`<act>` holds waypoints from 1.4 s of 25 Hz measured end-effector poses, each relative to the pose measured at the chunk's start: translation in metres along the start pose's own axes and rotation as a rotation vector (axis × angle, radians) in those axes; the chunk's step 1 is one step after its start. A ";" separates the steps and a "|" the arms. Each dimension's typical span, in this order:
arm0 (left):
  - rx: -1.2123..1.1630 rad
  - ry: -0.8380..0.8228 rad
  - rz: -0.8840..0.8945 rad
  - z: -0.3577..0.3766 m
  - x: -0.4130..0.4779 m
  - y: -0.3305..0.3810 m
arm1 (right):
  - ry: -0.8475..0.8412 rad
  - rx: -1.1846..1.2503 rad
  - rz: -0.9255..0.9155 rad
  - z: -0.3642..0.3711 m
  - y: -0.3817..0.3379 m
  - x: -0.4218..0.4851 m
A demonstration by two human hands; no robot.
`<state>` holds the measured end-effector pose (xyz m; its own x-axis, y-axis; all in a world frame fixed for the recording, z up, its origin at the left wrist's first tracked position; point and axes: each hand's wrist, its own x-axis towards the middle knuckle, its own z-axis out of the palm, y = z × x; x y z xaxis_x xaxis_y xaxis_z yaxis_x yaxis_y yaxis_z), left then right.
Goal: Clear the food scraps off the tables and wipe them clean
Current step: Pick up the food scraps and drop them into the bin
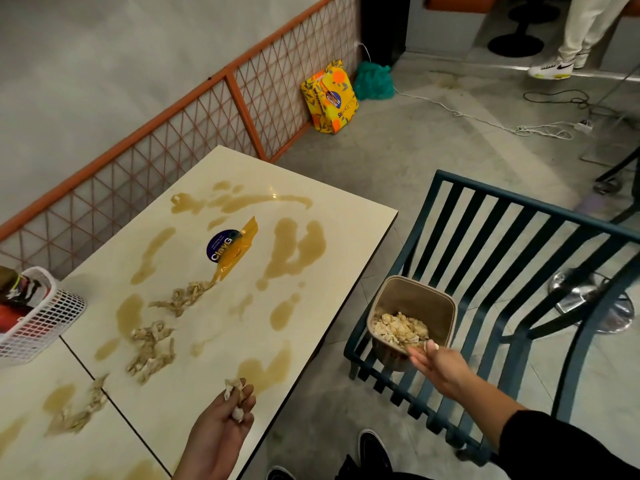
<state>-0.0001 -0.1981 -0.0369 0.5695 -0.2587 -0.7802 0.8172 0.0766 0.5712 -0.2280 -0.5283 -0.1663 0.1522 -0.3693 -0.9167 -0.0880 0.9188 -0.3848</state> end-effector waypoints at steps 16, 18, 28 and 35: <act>0.397 -0.028 0.098 0.006 -0.018 -0.025 | -0.358 -0.422 0.121 0.075 0.033 -0.064; 0.599 -0.093 0.187 0.017 -0.023 -0.033 | -0.567 -0.410 0.252 0.088 0.064 -0.087; 1.541 -0.344 0.968 0.034 -0.021 -0.043 | -0.825 -0.145 0.392 0.124 0.099 -0.139; 1.578 -0.314 0.993 0.027 -0.025 -0.039 | -0.855 -0.289 0.049 0.115 0.102 -0.139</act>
<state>-0.0484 -0.2209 -0.0330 0.5367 -0.8377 -0.1014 -0.6745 -0.4981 0.5450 -0.1448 -0.3670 -0.0659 0.8113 0.0050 -0.5847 -0.3402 0.8173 -0.4650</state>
